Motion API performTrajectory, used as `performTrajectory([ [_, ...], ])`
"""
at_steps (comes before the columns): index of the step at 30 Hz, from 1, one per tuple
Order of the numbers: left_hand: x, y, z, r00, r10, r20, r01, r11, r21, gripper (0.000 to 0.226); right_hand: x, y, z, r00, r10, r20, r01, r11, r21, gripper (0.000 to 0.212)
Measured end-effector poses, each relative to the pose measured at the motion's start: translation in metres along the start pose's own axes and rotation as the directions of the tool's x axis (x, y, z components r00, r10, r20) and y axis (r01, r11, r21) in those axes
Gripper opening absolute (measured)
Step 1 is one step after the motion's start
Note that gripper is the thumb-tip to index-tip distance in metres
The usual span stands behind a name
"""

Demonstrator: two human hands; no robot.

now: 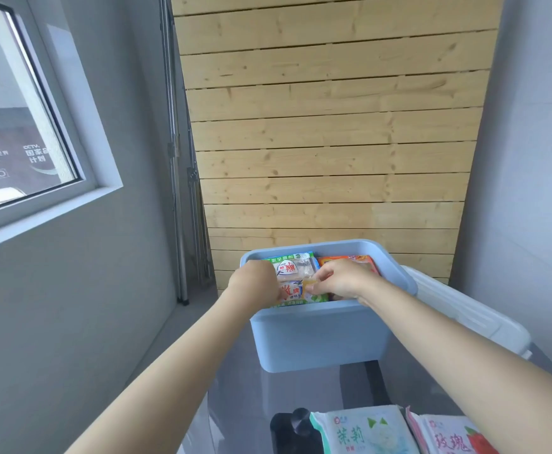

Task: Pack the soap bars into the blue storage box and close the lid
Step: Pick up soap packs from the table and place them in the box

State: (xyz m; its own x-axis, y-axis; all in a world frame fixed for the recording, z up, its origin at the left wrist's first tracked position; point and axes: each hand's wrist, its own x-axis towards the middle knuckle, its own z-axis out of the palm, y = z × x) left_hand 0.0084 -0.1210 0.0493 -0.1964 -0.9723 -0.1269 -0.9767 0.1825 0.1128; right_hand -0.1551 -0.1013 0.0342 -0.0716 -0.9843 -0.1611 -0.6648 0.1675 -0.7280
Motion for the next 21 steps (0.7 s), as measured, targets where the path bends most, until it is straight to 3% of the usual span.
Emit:
performTrajectory([
  [3,0.004,0.004,0.006,0.994,0.003,-0.109,-0.007,0.999,-0.041,0.021,0.005,0.005,-0.001,1.0,-0.014,-0.003,0.014,1.0,0.012,0.031],
  [8,0.011,-0.004,0.009,0.993,-0.007,-0.118,0.019,0.995,0.095,0.051,0.007,0.009,0.001,1.0,-0.027,0.002,0.027,0.999,-0.036,0.035],
  [11,0.015,-0.018,0.016,0.996,-0.017,-0.09,0.013,0.999,-0.043,0.049,0.005,0.007,0.002,0.999,-0.039,-0.004,0.038,0.995,-0.093,0.035],
  [15,0.009,-0.018,0.02,0.989,-0.026,-0.145,0.012,0.995,-0.096,0.047,0.0,0.008,0.004,0.999,-0.034,-0.005,0.033,0.992,-0.12,0.037],
  [18,-0.007,-0.012,0.021,0.967,-0.052,-0.249,-0.028,0.951,-0.307,0.04,-0.01,0.008,0.005,0.99,-0.071,-0.125,0.047,0.982,-0.182,0.044],
  [21,-0.034,-0.001,0.028,0.908,-0.028,-0.418,-0.184,0.869,-0.458,0.028,-0.036,0.013,0.004,0.919,-0.169,-0.358,0.149,0.985,-0.082,0.036],
])
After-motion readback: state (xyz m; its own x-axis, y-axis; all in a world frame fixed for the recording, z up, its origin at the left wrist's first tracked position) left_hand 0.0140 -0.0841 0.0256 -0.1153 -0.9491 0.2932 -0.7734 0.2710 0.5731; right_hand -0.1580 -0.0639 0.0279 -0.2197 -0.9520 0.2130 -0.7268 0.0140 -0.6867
